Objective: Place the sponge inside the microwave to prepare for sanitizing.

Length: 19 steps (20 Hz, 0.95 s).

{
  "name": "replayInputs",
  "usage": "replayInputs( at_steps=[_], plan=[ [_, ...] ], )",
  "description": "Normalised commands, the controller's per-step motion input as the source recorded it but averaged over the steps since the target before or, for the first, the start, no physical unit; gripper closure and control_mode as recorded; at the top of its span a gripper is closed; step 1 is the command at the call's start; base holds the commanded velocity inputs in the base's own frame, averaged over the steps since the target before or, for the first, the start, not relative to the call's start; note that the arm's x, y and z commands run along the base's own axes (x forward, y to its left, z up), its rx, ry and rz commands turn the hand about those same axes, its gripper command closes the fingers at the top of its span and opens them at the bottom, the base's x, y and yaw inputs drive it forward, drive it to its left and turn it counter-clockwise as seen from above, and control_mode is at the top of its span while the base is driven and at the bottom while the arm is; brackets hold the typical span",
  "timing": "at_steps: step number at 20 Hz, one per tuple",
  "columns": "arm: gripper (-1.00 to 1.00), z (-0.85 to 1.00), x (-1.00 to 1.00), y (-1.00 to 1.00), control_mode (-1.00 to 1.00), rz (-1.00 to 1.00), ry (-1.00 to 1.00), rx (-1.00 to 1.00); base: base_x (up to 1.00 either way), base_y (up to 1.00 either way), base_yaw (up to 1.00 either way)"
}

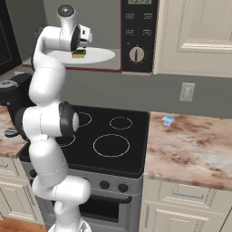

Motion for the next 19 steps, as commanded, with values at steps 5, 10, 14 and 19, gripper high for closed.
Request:
replayInputs(
  at_steps=[5,10,14,19],
  plan=[
    [-1.00,0.01,-0.65,-0.07,-1.00,-0.03,0.00,0.00,0.00,0.00,0.00],
    [-1.00,0.00,-0.73,-0.14,-1.00,-0.06,0.00,0.00,0.00,0.00,0.00],
    [-1.00,0.03,-0.71,-0.24,-1.00,-0.02,0.00,0.00,0.00,0.00,0.00],
    [-1.00,0.02,-0.80,-0.28,-1.00,0.00,-0.03,0.00,0.00,0.00,0.00]
  ],
)
